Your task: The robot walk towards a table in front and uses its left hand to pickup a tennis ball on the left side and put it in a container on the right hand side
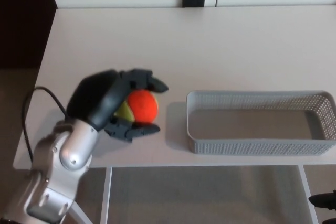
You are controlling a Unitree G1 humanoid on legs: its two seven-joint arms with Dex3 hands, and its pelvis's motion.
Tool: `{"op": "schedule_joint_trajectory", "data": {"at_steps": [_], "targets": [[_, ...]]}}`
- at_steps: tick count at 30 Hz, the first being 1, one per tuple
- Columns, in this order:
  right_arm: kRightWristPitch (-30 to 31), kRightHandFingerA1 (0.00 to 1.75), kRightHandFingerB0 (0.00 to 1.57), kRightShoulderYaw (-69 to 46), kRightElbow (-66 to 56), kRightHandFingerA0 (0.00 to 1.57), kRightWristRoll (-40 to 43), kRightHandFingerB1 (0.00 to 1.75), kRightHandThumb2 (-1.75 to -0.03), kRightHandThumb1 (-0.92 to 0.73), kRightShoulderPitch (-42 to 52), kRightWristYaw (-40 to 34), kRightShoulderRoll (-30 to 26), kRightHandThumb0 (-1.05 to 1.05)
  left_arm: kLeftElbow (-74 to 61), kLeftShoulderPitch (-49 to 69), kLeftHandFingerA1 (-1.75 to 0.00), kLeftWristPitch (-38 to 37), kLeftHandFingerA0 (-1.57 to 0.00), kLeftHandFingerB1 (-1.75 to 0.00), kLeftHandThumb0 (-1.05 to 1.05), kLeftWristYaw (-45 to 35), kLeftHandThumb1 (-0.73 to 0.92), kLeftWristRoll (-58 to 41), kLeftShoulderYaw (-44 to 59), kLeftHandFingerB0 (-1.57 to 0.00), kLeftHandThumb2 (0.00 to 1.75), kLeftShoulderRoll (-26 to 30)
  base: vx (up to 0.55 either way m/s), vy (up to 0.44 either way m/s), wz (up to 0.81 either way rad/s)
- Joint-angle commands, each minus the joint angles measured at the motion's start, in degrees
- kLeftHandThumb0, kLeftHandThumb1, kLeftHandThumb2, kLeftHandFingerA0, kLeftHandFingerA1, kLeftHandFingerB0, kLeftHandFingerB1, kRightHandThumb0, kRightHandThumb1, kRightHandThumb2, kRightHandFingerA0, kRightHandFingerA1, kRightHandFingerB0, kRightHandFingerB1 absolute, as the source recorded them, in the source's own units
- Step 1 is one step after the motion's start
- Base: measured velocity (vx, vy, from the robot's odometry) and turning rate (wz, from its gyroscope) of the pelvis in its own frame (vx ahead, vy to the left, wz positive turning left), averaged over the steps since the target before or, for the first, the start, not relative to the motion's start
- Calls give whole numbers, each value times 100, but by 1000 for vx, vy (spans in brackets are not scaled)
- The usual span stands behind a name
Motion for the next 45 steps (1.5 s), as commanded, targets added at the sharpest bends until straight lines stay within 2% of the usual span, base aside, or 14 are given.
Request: {"op": "schedule_joint_trajectory", "data": {"at_steps": [1, 14, 15, 20, 21, 25, 26, 30, 31, 37, 38, 41, 42, 45], "targets": [[93, 61, 52, -5, 79, 55, 15, 56, -54, -52, -64, 84, -91, -17, -555, -254, -75, 296, -127, -54, -39, -282, 55, -332, 276, -114, 58, -68, 0, 0, 0], [174, 59, 52, 86, 40, 52, -24, 55, -54, -53, -95, 116, -104, -17, -851, -798, -88, 774, -125, -59, -50, -482, 53, -86, -245, -116, 57, -692, 0, 0, 0], [209, 60, 54, 97, 24, 51, -39, 55, -54, -53, -119, 116, -105, -17, -557, -897, -103, 721, -120, -71, -53, -354, 45, 137, -536, -95, 87, -829, 0, 0, 0], [247, 61, 53, 96, -57, 52, -19, 55, -54, -54, -123, 149, -119, -16, -187, -1065, -104, 769, -120, -71, -55, -267, 45, 272, -799, -94, 88, -997, 0, 0, 0], [263, 61, 53, 99, -110, 52, -16, 55, -54, -54, -121, 159, -118, -15, -35, -1139, -91, 773, -124, -55, -54, -235, 55, 316, -877, -110, 57, -1048, 0, 0, 0], [225, 60, 52, 122, -117, 51, -37, 55, -55, -54, -124, 172, -135, -15, 141, -1241, -92, 890, -122, -55, -55, -226, 56, 423, -978, -108, 57, -1126, 0, 0, 0], [240, 58, 53, 128, -123, 49, -44, 54, -54, -54, -127, 176, -140, -16, 267, -1292, -104, 943, -120, -73, -55, -205, 45, 469, -1033, -94, 89, -1182, 0, 0, 0], [296, 59, 54, 136, -156, 52, -58, 54, -54, -55, -127, 174, -144, -17, 503, -1375, -104, 936, -120, -73, -55, -138, 46, 492, -1072, -94, 89, -1258, 0, 0, 0], [329, 59, 54, 142, -205, 51, -73, 54, -54, -55, -128, 182, -156, -18, 582, -1416, -92, 937, -121, -61, -55, -126, 59, 494, -1077, -111, 58, -1275, 0, 0, 0], [346, 61, 54, 140, -233, 53, -79, 54, -54, -55, -151, 178, -158, -18, 835, -1516, -92, 874, -122, -61, -54, -40, 59, 514, -1093, -111, 58, -1319, 0, 0, 0], [352, 59, 53, 135, -219, 48, -79, 54, -54, -54, -166, 169, -155, -18, 903, -1542, -49, 934, -79, -43, -69, -167, 47, 517, -1132, -54, 60, -1285, 0, 0, 0], [392, 62, 51, 139, -235, 47, -91, 58, -67, -48, -170, 173, -156, -25, 910, -1593, -47, 1082, -56, -45, -82, -416, 48, 522, -1196, -38, 76, -1217, 0, 0, 0], [416, 58, 53, 147, -267, 50, -101, 54, -55, -55, -172, 187, -165, -18, 913, -1614, -33, 1098, -2, -40, -75, -556, 47, 534, -1246, -6, 86, -1144, 0, 0, 0], [397, 58, 54, 167, -275, 49, -144, 54, -55, -55, -199, 189, -194, -18, 878, -1642, -21, 1103, -12, -38, -101, -815, 50, 593, -1394, -10, 72, -950, 0, 0, 0]]}}
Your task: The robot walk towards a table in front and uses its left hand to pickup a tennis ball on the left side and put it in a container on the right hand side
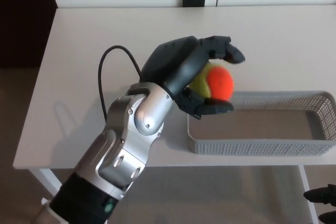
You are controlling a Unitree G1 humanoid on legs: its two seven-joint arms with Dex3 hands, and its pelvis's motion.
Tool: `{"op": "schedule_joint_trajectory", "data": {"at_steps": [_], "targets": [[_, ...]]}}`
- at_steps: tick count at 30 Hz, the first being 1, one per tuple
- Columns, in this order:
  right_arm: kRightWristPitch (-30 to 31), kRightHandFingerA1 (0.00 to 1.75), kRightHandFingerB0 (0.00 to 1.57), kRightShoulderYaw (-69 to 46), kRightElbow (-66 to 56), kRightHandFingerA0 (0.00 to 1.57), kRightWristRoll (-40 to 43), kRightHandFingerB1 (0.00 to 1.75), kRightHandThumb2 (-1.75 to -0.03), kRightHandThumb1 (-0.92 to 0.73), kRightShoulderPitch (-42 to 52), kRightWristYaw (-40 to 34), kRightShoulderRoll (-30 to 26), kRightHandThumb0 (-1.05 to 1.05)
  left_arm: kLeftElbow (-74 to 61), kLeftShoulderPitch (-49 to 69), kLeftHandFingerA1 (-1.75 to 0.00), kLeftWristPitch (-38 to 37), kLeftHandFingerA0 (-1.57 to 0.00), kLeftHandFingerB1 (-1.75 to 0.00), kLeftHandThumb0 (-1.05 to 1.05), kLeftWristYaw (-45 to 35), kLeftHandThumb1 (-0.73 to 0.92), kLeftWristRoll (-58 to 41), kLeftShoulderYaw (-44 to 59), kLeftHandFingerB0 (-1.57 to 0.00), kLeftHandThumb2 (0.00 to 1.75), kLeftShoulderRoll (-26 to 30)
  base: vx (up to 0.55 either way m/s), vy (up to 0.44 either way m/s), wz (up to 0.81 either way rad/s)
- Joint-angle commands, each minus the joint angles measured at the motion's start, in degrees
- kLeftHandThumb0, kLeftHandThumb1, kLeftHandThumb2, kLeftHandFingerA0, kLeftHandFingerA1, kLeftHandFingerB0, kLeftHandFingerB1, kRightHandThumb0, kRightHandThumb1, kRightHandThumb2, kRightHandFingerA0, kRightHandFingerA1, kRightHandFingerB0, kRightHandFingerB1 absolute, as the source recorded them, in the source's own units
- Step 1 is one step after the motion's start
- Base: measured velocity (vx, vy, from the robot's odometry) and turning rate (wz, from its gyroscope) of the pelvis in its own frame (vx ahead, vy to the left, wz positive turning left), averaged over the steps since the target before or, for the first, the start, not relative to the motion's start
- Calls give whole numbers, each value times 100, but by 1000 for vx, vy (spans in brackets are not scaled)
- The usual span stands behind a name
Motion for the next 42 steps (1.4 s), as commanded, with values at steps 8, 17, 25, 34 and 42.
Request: {"op": "schedule_joint_trajectory", "data": {"at_steps": [8, 17, 25, 34, 42], "targets": [[139, 58, 55, 31, -76, 50, -100, 54, -54, -55, -82, 110, -148, -18, -269, -106, -8, 294, -7, -31, -92, -826, 52, 202, -347, -2, 95, 493, 0, 0, 0], [247, 58, 55, 60, -125, 49, -130, 54, -54, -54, -128, 137, -109, -17, -825, 119, -13, 223, -11, -31, -96, -1048, 58, 107, -207, -5, 98, 796, 0, 0, 0], [288, 59, 54, 63, -158, 50, -140, 54, -54, -54, -140, 225, -181, -18, -3098, 1314, -48, -465, 0, -51, -39, -1384, 14, -1269, 1342, -6, 85, 1545, 0, 0, 0], [192, 56, 51, 103, 86, 47, -161, 53, -55, -54, 5, 253, -229, -19, -5451, 4803, -49, -274, 0, -51, -31, -3596, 0, -5171, 4884, -4, 71, 2312, 0, 0, 0], [-218, 62, 20, -66, 524, 32, 132, 56, -78, -27, 107, 77, 16, -13, -4170, 7313, -49, -2113, -6, -52, -22, -4877, 5, -5736, 6323, -9, 72, 2085, 0, 0, 0]]}}
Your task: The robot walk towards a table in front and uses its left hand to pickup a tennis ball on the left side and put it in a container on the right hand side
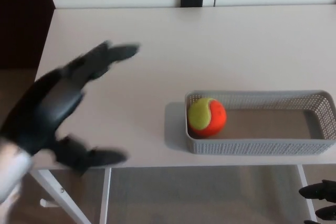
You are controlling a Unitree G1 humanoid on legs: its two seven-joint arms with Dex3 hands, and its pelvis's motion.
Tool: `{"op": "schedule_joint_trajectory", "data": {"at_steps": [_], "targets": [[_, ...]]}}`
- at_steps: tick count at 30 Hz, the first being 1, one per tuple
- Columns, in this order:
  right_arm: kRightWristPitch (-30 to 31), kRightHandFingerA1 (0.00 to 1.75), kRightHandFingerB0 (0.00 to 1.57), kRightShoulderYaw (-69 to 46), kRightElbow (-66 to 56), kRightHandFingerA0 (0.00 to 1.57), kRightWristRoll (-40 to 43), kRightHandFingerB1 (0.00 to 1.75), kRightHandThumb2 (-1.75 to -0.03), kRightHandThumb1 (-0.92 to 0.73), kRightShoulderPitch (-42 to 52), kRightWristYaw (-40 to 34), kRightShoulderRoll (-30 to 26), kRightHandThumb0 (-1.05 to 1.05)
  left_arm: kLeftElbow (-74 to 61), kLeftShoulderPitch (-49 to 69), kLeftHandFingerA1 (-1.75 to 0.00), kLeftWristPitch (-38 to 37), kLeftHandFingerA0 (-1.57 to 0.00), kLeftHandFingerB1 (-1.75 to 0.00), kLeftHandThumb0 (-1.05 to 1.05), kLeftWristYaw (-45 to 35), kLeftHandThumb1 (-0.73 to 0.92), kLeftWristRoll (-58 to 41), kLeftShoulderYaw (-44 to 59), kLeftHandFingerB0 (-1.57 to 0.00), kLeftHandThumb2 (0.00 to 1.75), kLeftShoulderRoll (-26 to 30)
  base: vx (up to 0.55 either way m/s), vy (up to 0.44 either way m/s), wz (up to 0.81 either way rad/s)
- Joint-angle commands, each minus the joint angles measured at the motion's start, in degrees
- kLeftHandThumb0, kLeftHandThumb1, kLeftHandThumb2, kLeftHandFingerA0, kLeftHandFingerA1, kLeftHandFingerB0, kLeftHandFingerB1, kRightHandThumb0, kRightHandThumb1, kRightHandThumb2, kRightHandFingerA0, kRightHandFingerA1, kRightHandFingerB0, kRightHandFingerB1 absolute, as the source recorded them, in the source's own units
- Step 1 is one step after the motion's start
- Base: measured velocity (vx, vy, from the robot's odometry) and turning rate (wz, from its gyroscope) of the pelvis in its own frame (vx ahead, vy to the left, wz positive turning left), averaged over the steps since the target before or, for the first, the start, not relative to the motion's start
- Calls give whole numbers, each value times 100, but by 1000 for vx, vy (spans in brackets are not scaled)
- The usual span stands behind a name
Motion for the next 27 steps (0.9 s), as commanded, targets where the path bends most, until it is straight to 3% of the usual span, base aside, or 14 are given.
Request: {"op": "schedule_joint_trajectory", "data": {"at_steps": [1, 7, 9, 10, 16, 17, 21, 25, 26, 27], "targets": [[-457, 58, 16, -224, 587, 33, 371, 45, -58, -38, 283, 38, 41, -18, -24, 3771, -50, -2069, -7, -51, -21, -3150, 6, -3706, 3171, -8, 72, 416, 0, 0, 0], [-686, 49, 10, -216, 774, 19, 392, 38, -51, -40, 382, 40, 72, -12, 818, 4237, -50, -2949, -8, -51, -21, -3310, 12, -3258, 3173, -9, 75, 659, 0, 0, 0], [-685, 50, 8, -236, 759, 17, 438, 40, -53, -40, 430, 91, 82, -10, 1291, 4322, -50, -3405, -11, -51, -20, -3439, 15, -2840, 2950, -13, 77, 1082, 0, 0, 0], [-708, 50, 8, -231, 787, 18, 423, 40, -53, -40, 429, 77, 78, -10, 1443, 4347, -32, -3530, -33, -34, -41, -3404, 36, -2614, 2839, -30, 51, 1253, 0, 0, 0], [-850, 50, 9, -176, 920, 16, 353, 39, -51, -40, 532, 7, 99, -11, 2453, 4057, -37, -3785, -38, -40, -45, -2641, 32, -1403, 1945, -39, 58, 1726, 0, 0, 0], [-908, 50, 7, -177, 923, 15, 357, 40, -51, -40, 596, 2, 99, -12, 3031, 3611, -39, -3733, -42, -40, -44, -2097, 30, -762, 1384, -40, 57, 1723, 0, 0, 0], [-998, 48, 7, -196, 970, 13, 391, 39, -51, -41, 645, 20, 103, -11, 3818, 2987, -38, -3520, -41, -40, -42, -1493, 30, -83, 707, -39, 57, 1767, 0, 0, 0], [-841, 45, 7, -244, 921, 12, 429, 36, -51, -42, 652, -6, 152, -14, 5198, 1617, -37, -2520, -41, -38, -44, -741, 28, 521, -166, -38, 56, 1409, 0, 0, 0], [-864, 53, 0, -258, 906, 4, 484, 51, -85, -38, 696, 27, 181, -19, 5956, 1016, -35, -2216, -39, -37, -53, -252, 28, 788, -423, -36, 58, 1221, 0, 0, 0], [-917, 53, 0, -261, 918, 4, 509, 51, -84, -34, 722, 41, 192, -24, 6399, 679, -35, -2024, -39, -36, -55, 31, 26, 853, -514, -38, 58, 1082, 0, 0, 0]]}}
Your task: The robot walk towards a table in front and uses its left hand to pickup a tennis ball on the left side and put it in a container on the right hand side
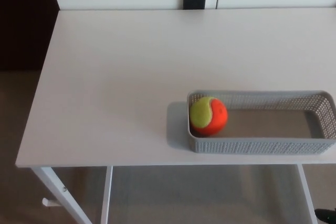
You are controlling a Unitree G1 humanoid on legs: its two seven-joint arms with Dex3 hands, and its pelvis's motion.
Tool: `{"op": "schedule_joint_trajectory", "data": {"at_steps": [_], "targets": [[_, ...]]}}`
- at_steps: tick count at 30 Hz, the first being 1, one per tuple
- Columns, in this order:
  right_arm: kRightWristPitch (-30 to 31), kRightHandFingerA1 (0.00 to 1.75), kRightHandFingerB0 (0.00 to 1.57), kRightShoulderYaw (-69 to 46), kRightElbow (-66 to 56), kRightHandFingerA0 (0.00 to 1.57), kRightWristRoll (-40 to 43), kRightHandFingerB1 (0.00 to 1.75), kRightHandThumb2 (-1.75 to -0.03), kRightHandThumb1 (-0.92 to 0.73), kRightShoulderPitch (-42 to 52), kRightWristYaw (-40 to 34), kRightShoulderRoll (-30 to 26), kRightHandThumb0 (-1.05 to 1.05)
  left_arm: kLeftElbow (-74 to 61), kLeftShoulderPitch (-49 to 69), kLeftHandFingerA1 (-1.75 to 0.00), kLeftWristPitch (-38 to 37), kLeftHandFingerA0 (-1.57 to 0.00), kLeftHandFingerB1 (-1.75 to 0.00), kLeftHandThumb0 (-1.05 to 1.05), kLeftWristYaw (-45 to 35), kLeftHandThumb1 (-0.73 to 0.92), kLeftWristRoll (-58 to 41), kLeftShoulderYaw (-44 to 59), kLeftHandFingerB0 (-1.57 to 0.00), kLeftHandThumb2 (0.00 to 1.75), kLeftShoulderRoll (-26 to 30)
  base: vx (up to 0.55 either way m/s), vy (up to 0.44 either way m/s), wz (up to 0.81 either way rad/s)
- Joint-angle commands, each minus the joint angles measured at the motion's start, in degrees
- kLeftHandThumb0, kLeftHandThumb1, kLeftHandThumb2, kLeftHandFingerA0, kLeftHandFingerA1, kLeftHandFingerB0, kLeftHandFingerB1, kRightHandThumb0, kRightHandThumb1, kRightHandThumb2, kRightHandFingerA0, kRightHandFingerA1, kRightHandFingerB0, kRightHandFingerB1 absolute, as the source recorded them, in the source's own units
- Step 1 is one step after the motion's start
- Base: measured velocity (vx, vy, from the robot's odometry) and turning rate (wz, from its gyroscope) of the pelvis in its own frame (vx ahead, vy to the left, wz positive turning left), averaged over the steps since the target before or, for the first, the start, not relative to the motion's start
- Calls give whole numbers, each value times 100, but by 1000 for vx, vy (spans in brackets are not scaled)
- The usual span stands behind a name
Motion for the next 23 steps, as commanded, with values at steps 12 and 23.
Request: {"op": "schedule_joint_trajectory", "data": {"at_steps": [12, 23], "targets": [[-767, 51, 0, -188, 349, 6, 519, 37, -65, -29, 205, 291, -4, -46, 5792, -3197, -31, -229, -32, -31, -55, 2158, 18, 1464, -1762, -32, 50, -224, 0, 0, 0], [-999, 43, 3, -152, 450, 3, 528, 32, -54, -33, 191, 407, -72, -39, 6047, -3286, -30, -602, -31, -33, -57, 2299, 18, 1311, -2108, -29, 50, -72, 0, 0, 0]]}}
